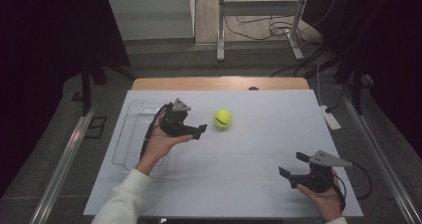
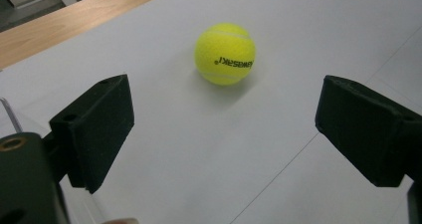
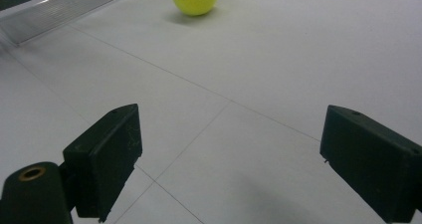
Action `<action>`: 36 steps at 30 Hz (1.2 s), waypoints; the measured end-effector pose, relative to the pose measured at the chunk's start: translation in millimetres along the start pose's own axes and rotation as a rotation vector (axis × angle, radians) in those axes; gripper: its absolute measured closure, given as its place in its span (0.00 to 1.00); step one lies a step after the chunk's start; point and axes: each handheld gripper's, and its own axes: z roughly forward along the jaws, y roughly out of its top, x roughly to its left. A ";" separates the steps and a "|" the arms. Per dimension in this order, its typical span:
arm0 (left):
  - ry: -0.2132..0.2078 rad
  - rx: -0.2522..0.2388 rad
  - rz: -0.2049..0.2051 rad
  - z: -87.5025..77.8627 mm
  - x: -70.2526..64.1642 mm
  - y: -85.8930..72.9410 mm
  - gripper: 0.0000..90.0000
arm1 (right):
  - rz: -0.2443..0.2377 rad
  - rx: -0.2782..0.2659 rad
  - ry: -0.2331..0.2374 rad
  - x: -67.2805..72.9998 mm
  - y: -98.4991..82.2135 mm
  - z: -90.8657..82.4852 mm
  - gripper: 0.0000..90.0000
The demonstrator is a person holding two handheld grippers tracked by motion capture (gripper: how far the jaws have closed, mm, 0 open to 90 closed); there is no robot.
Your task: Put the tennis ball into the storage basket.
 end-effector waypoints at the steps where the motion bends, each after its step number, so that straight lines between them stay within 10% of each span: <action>1: 0.000 -0.001 -0.002 0.5 -0.2 0.5 0.11 | 0.000 0.000 0.000 0.0 0.0 0.0 0.11; 36: -0.001 0.017 0.019 13.9 -0.1 23.6 0.10 | 0.004 0.001 -0.002 -1.1 -0.3 0.7 0.11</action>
